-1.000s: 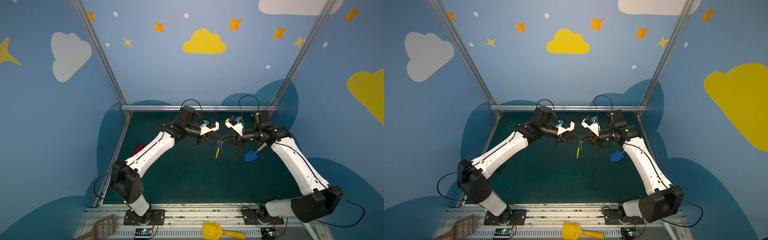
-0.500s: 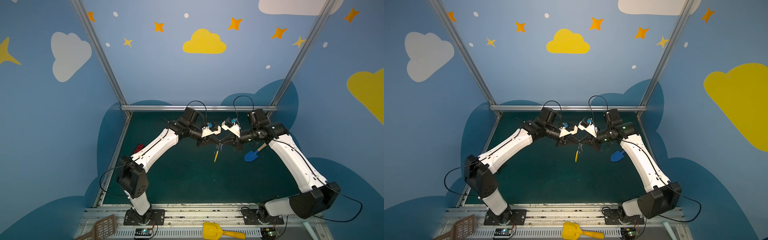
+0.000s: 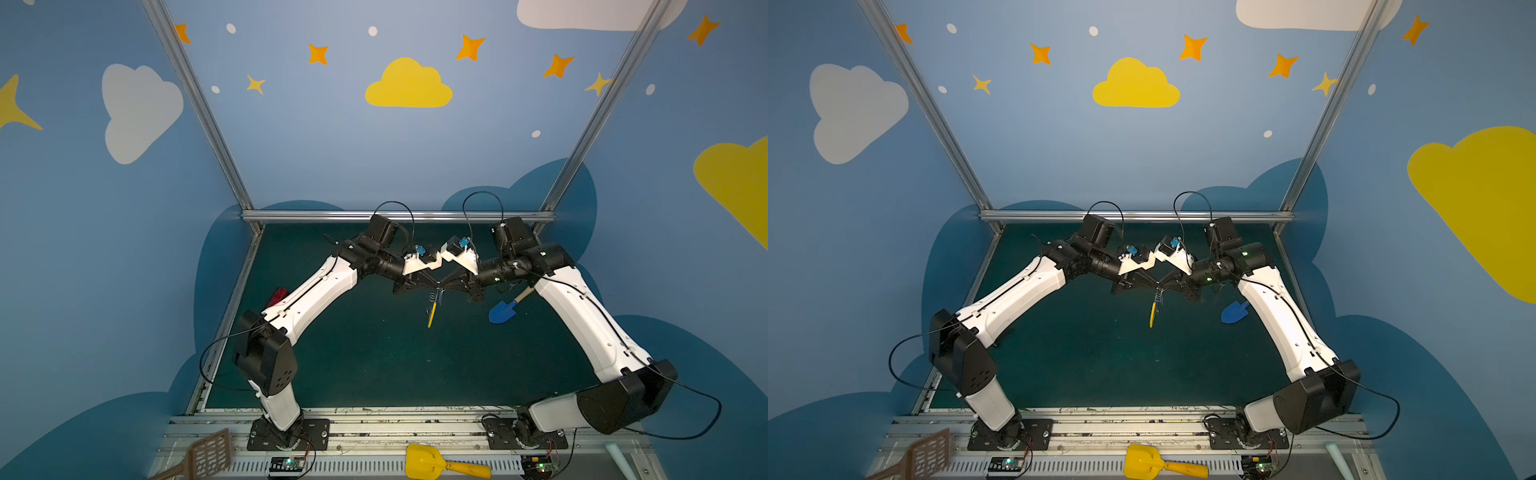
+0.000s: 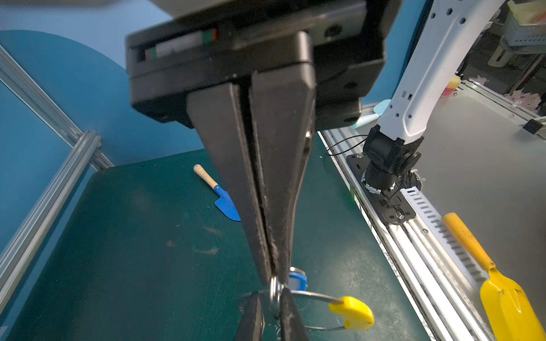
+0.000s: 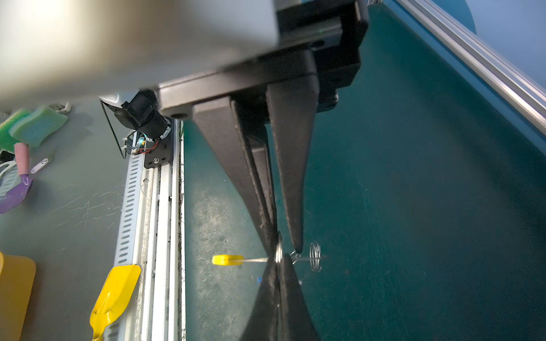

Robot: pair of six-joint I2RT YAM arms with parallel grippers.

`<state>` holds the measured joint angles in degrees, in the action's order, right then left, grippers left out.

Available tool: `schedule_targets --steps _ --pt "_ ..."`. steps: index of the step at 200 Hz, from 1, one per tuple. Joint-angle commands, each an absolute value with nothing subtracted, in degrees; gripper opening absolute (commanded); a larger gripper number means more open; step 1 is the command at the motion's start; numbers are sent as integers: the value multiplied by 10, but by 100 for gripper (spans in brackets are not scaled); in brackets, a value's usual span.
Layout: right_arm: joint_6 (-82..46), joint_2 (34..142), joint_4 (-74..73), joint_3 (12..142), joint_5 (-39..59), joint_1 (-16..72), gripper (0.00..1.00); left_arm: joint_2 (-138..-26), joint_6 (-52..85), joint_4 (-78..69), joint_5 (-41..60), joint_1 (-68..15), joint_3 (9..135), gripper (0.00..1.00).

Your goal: Put the keys on the keyring

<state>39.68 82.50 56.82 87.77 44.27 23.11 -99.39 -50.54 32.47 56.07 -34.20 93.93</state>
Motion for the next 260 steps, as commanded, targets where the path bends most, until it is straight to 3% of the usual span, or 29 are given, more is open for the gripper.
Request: schedule_targets --steps 1,26,56,92,116,174,225,260 --pt "393 833 574 894 445 240 0 -1004 -500 317 578 -346 959 14" --pt "385 836 568 894 437 243 0 -1005 -494 311 584 -347 961 4" --pt "376 828 554 878 428 243 0 -1001 -487 300 587 -346 959 4" --pt "347 798 510 840 427 219 21 -988 -482 281 586 -342 946 4" --pt "329 772 475 805 443 203 24 -979 -473 260 588 -340 933 4" --pt "299 751 426 765 504 182 22 -968 -458 225 587 -338 912 4" --pt "302 764 434 766 538 179 8 -959 -448 200 578 -338 897 4" --pt "323 771 466 769 542 174 7 -951 -443 184 573 -338 887 4"
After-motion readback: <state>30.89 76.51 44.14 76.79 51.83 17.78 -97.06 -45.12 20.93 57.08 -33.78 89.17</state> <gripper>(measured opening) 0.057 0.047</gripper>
